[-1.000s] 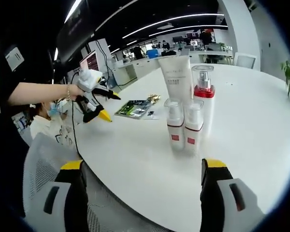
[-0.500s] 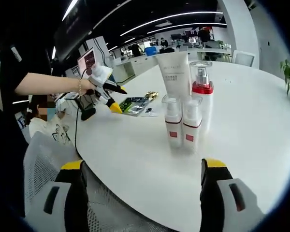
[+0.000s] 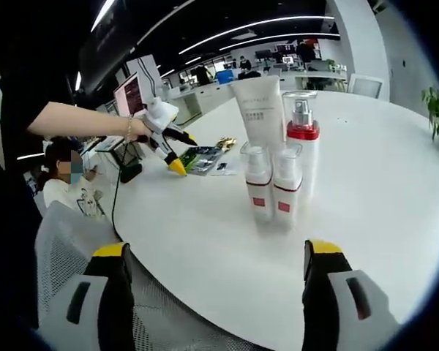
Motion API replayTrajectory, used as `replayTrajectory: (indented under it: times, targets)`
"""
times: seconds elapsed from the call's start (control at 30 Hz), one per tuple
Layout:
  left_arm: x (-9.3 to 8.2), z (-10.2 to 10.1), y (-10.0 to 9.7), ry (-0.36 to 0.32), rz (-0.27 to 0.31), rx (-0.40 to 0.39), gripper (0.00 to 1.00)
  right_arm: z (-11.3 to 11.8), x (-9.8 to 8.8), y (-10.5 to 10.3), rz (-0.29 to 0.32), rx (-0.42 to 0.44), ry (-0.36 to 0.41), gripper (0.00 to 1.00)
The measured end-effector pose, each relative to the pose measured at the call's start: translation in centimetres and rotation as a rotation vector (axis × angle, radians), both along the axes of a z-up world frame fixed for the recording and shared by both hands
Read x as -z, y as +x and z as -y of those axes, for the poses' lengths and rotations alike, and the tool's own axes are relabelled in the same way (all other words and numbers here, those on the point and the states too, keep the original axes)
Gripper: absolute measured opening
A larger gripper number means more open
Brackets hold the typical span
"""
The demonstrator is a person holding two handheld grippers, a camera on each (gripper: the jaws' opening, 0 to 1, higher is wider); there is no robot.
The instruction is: Arrange the skincare products in the storage area until every visible bottle or jar stands upright without overlapping.
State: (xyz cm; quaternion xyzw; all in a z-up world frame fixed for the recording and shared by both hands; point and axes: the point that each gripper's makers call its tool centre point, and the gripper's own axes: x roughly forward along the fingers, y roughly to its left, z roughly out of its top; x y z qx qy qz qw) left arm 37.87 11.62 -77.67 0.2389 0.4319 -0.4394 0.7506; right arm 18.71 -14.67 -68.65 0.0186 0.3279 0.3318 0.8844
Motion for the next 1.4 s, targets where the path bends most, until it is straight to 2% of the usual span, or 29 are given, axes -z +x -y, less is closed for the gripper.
replayTrajectory:
  times: [0.03, 0.07, 0.17, 0.43, 0.53, 0.67, 0.7, 0.8, 0.83, 0.87, 0.9, 0.93, 0.97, 1.07, 1.17, 1.4]
  targets:
    - [-0.1, -0.5, 0.7, 0.009, 0.033, -0.015, 0.88, 0.0, 0.0, 0.0, 0.000, 0.001, 0.000, 0.97]
    - [-0.1, -0.5, 0.7, 0.002, 0.038, -0.011, 0.87, 0.0, 0.0, 0.0, 0.001, 0.002, 0.000, 0.97]
    - [-0.4, -0.5, 0.6, -0.014, 0.046, -0.019, 0.79, 0.0, 0.0, 0.0, 0.000, 0.003, 0.000, 0.96]
    - [-0.6, -0.7, 0.6, -0.008, 0.044, -0.044, 0.66, -0.1, 0.1, 0.0, -0.001, -0.003, -0.005, 0.96]
    - [-0.9, -0.6, 0.0, -0.012, 0.054, -0.068, 0.62, -0.1, 0.1, 0.0, 0.003, -0.002, -0.008, 0.96]
    - [-1.3, 0.0, -1.3, -0.022, 0.071, -0.068, 0.49, -0.1, 0.0, 0.1, 0.009, -0.004, -0.010, 0.95]
    - [-1.4, -0.2, -1.3, -0.020, 0.076, -0.062, 0.42, -0.1, 0.0, 0.1, 0.009, -0.004, -0.009, 0.95]
    - [-1.4, -0.5, -1.0, -0.001, 0.095, -0.081, 0.33, -0.2, -0.1, 0.0, 0.011, -0.011, -0.010, 0.95]
    - [-1.8, -0.5, -0.7, 0.004, 0.145, -0.082, 0.29, -0.2, -0.2, -0.1, 0.012, -0.012, -0.010, 0.95]
    - [-2.1, -0.3, -0.6, -0.024, 0.157, -0.108, 0.27, -0.3, -0.2, -0.1, 0.013, -0.016, -0.011, 0.95]
    - [-2.1, -0.2, -1.2, -0.080, 0.082, -0.210, 0.26, -0.4, -0.2, -0.1, 0.014, -0.019, -0.010, 0.95]
    - [-2.3, -0.1, -1.3, -0.099, 0.074, -0.232, 0.26, -0.5, -0.3, -0.2, 0.015, -0.024, -0.009, 0.95]
    - [-3.0, 0.2, -1.4, -0.133, 0.076, -0.268, 0.25, -0.5, -0.3, -0.2, 0.016, -0.027, -0.009, 0.95]
    - [-2.9, -0.8, -1.6, -0.114, 0.096, -0.283, 0.23, -0.6, -0.4, -0.2, 0.019, -0.033, -0.006, 0.95]
    - [-3.8, -0.1, -2.9, -0.167, 0.096, -0.327, 0.23, -0.8, -0.5, -0.2, 0.024, -0.040, 0.001, 0.95]
    - [-5.3, -0.3, -3.9, -0.185, 0.152, -0.363, 0.23, -1.1, -1.0, -0.3, 0.036, -0.053, 0.013, 0.94]
